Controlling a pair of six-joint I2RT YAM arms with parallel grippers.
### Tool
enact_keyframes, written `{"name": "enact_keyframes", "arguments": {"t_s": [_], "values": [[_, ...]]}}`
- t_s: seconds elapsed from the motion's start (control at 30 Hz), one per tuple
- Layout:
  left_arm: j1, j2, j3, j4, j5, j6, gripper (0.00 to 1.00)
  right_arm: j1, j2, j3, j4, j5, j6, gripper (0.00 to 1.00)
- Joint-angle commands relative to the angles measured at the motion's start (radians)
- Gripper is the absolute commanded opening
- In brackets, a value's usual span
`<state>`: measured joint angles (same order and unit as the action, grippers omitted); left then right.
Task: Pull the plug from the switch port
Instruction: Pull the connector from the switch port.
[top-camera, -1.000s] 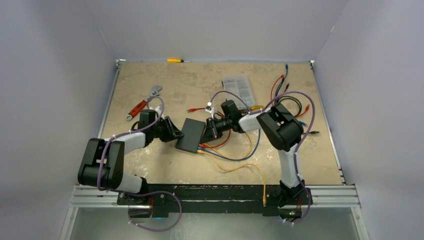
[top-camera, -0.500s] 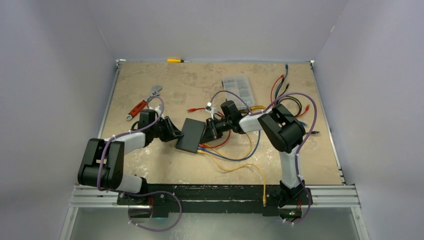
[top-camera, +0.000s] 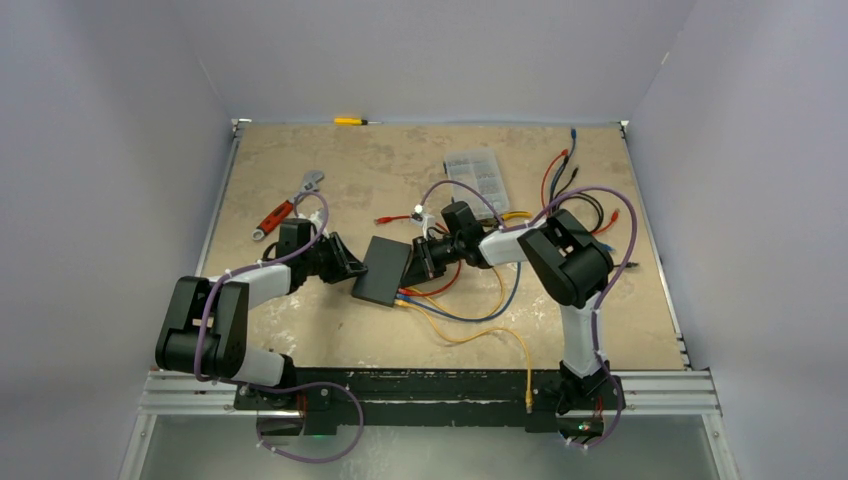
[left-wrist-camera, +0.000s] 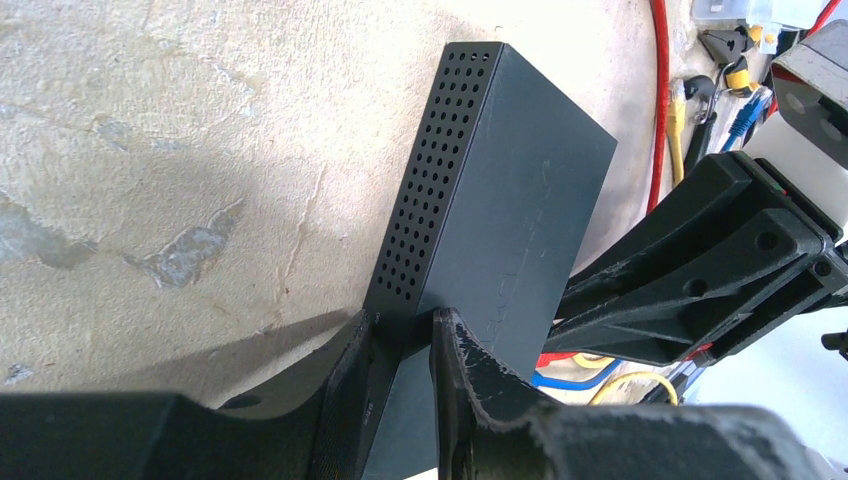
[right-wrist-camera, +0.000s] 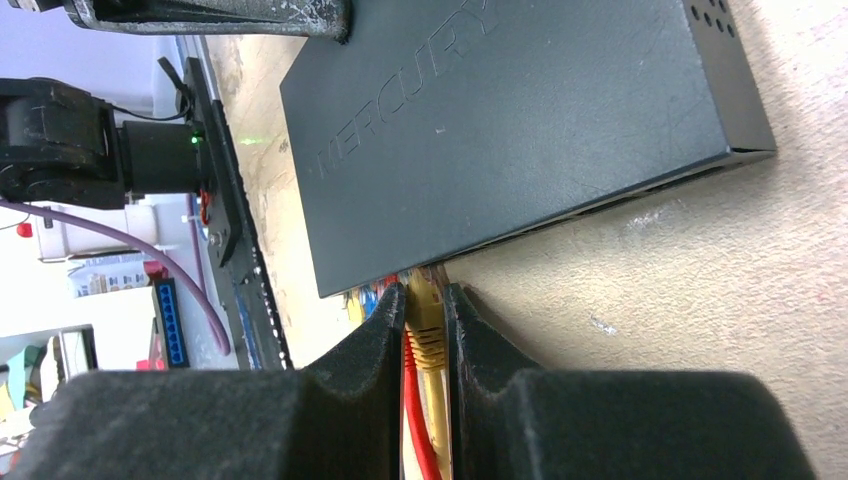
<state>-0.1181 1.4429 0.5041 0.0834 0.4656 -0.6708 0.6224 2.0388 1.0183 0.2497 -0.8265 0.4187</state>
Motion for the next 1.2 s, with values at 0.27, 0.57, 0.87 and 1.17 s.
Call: {"name": "enact_keyframes", "arguments": {"t_s": [0.27, 0.57, 0.87, 1.17], "values": [[0.012, 0.053, -0.049, -0.131, -0.177, 0.04, 0.17, -0.034, -0.012, -0.063, -0.198, 0.139, -0.097, 0.0], [0.012, 0.056, -0.051, -0.129, -0.182, 0.04, 0.16, -0.048, -0.024, -0.075, -0.211, 0.134, -0.118, 0.0], [0.014, 0.056, -0.047, -0.129, -0.182, 0.039, 0.16, -0.055, -0.041, -0.081, -0.241, 0.112, -0.146, 0.0], [0.014, 0.06, -0.046, -0.129, -0.182, 0.04, 0.15, -0.059, -0.031, -0.087, -0.247, 0.111, -0.158, 0.0]]}}
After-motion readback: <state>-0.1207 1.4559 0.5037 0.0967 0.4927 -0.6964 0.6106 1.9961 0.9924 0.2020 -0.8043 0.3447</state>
